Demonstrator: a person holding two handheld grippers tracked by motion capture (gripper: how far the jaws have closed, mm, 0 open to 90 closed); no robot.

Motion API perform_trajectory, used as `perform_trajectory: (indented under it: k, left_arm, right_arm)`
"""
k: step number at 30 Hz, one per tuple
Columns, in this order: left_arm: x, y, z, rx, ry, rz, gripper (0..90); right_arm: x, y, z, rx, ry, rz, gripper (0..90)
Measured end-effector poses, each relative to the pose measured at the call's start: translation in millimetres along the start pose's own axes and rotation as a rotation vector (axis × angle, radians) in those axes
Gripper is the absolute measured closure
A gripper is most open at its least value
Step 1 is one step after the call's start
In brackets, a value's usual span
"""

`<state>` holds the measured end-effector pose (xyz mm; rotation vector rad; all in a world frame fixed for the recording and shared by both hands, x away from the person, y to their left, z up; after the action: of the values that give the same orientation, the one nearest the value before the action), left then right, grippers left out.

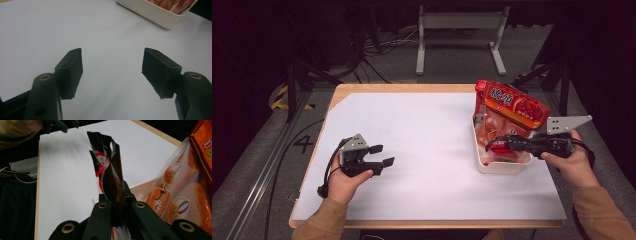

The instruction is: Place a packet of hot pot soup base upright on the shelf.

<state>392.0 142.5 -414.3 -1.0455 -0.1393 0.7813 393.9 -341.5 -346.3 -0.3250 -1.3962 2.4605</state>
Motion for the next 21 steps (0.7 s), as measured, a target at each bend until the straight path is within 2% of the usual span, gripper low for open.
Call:
perform_trajectory:
  k: [9, 21]
  left_arm:
    - [0.3, 0.8, -0.8, 0.000, -0.001, 0.012, 34.2]
    - [1.5, 1.1, 0.6, -0.003, -0.006, 0.018, 34.2]
  right_arm:
    - [-0.4, 11.6, 1.3, 0.002, 0.016, -0.037, 87.7]
    - [-1.1, 28.2, -8.7, 0.079, 0.040, -0.061, 86.4]
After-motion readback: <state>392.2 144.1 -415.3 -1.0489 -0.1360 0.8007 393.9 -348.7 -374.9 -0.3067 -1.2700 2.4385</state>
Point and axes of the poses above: each handheld gripper's, and its own axes: z roughly backward along the jaws, y roughly out of its underside, x roughly to its left, the point moved 4 cm from there along -z, roughly forward along the jaws, and after that the axes turned 6 degrees about z, right-handed, at the moved point
